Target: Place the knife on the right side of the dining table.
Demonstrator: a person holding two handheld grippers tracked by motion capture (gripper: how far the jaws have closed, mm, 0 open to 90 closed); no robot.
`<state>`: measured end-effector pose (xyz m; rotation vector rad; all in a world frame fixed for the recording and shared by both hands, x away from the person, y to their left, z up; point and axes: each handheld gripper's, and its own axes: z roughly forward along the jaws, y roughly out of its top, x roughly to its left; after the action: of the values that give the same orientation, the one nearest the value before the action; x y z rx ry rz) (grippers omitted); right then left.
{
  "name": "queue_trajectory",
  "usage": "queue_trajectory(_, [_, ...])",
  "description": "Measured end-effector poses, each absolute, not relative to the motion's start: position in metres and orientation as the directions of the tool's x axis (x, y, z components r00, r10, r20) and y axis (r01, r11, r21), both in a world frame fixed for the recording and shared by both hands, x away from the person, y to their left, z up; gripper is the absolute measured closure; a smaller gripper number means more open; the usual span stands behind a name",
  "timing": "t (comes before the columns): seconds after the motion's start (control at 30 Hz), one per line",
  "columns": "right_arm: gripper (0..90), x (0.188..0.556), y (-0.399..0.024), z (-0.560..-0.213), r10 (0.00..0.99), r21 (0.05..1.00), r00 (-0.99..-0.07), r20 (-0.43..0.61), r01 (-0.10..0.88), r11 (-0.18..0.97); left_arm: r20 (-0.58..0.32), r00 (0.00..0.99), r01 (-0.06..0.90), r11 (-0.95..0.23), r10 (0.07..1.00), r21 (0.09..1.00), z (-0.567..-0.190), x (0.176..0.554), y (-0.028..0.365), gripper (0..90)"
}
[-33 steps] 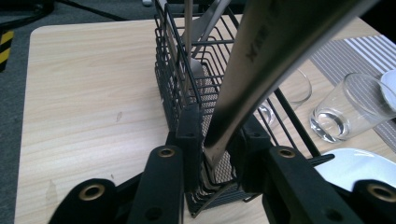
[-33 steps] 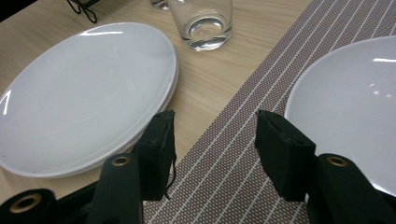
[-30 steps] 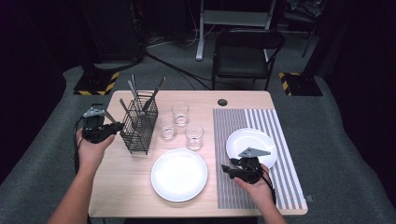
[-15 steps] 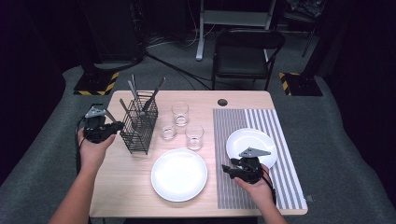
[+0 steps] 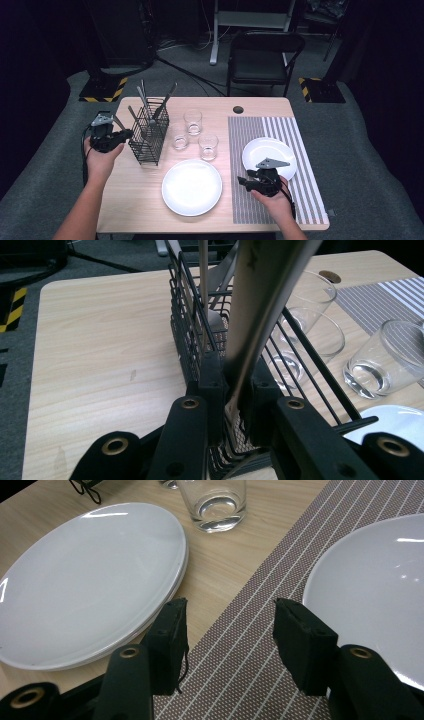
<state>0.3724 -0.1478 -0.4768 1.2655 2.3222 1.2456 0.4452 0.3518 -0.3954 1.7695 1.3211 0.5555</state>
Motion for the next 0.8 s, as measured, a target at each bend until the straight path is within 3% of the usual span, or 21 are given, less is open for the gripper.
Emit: queue_trajectory(0.8, [47.1, 0.3735, -0.1510, -0.4782, 0.778, 0.762, -0.597, 0.195, 0.592, 0.263, -0.083, 0.360, 0.536, -0.133, 0.929, 0.833, -0.3903, 0.4522, 0.3415, 81.7])
